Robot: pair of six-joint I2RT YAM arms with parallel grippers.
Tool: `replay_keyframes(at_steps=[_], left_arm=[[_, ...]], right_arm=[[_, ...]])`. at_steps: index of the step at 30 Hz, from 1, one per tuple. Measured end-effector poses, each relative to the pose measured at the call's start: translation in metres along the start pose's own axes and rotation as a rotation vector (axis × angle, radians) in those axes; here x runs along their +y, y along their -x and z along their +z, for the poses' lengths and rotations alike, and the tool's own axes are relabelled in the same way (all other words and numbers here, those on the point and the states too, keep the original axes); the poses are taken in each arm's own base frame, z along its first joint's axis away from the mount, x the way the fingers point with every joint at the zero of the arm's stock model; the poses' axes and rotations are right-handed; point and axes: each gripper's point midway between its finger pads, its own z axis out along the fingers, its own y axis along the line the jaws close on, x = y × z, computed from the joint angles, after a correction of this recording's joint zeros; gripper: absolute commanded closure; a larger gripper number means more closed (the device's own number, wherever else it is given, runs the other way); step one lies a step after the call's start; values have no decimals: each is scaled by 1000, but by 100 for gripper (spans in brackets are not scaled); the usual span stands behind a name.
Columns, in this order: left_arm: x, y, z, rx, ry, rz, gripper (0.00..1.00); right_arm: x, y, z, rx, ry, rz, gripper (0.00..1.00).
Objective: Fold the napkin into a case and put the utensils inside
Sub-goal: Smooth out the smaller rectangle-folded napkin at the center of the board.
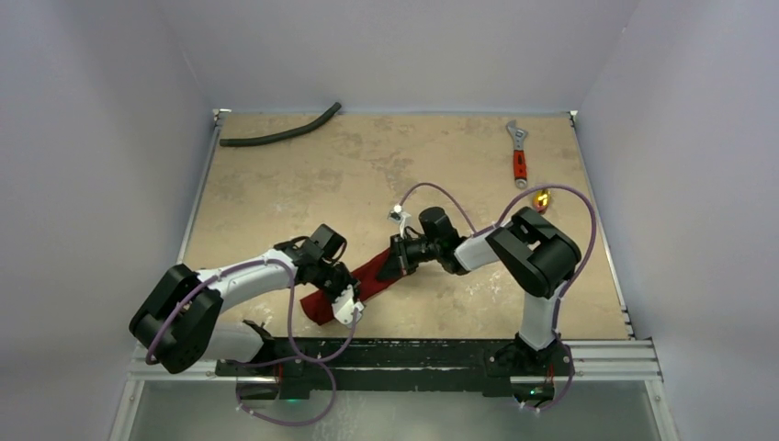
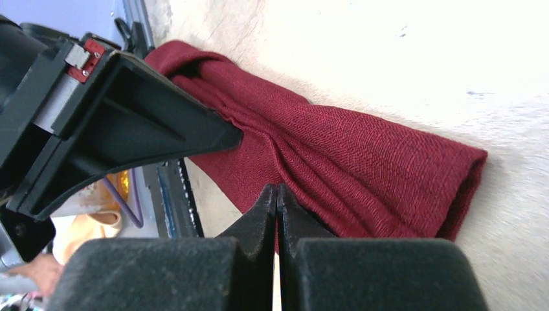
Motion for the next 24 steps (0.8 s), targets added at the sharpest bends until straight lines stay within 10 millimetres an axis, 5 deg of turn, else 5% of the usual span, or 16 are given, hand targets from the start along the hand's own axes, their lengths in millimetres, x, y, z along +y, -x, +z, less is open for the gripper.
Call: replay_keyframes(at_steps=[5,10,15,24], left_arm=[[12,-4,4,8,49,30,100],[31,-13,8,34,104,71,100],[33,-14,5,44,98,50,100],[21,-5,-18,61,9,-67,100]], right_arm=[[11,22,-10,-55,-33,-61,100],[26,45,4,-77,1,-129,100],[1,20,27,-7,2,-66,100],[-1,28,38,6,40,-56,100]])
